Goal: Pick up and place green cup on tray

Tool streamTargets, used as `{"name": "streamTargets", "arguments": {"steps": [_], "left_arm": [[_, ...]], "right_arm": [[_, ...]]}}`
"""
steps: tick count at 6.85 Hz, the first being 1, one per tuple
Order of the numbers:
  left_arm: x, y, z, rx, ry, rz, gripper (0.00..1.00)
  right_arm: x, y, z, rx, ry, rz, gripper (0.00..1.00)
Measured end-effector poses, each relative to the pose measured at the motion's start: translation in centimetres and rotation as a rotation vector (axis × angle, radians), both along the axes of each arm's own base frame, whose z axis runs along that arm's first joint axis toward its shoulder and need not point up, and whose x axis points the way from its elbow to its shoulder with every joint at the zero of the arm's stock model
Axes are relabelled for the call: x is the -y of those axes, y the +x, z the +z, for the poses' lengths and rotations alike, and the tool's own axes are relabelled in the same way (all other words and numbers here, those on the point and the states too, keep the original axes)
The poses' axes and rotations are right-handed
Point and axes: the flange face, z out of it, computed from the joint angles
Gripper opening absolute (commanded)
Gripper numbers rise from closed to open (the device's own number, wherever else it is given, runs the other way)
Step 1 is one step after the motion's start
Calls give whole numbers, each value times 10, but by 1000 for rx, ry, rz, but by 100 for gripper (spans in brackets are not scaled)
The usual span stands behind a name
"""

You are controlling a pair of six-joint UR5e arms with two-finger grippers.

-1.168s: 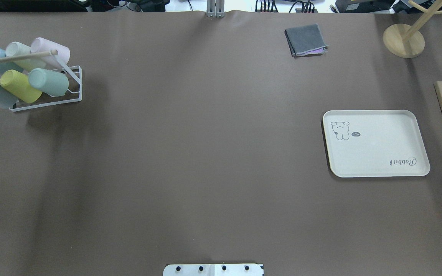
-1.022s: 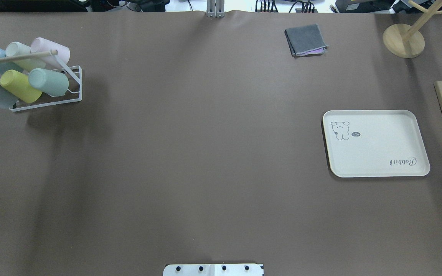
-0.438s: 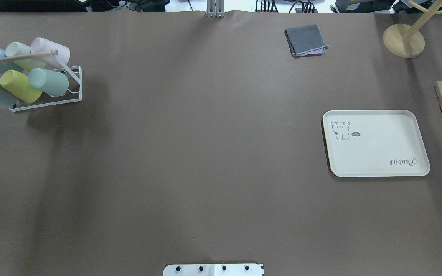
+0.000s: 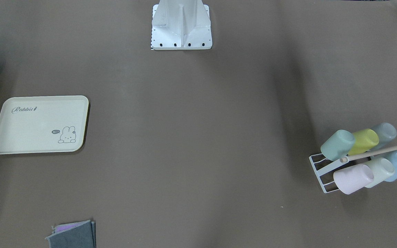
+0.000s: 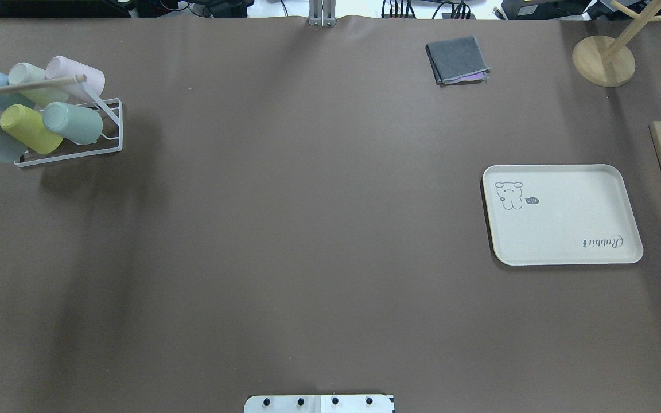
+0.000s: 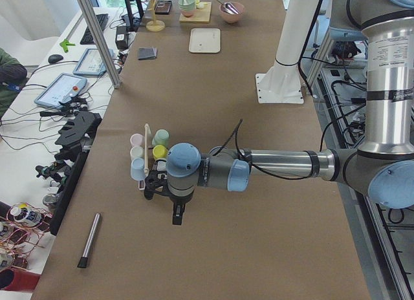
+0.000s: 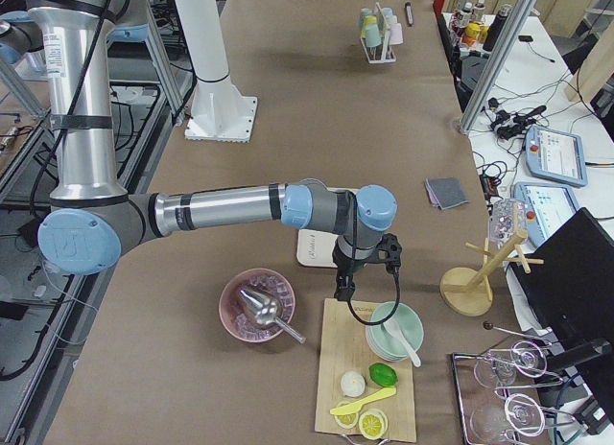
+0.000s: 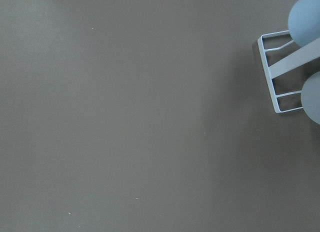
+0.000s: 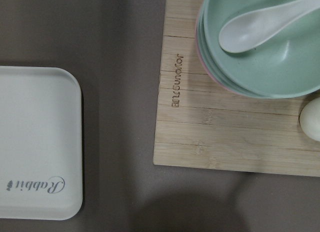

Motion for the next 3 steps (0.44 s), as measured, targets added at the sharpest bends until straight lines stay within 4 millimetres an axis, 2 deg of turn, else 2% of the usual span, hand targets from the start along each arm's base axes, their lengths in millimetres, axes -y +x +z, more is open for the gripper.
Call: {"name": "streamTargets", "arguments": {"steps": [3], "left_arm": [[-25,-4,-33,74,124,-15,99]], "right_arm": [[0,0,-8,3,-4,26,100]]}}
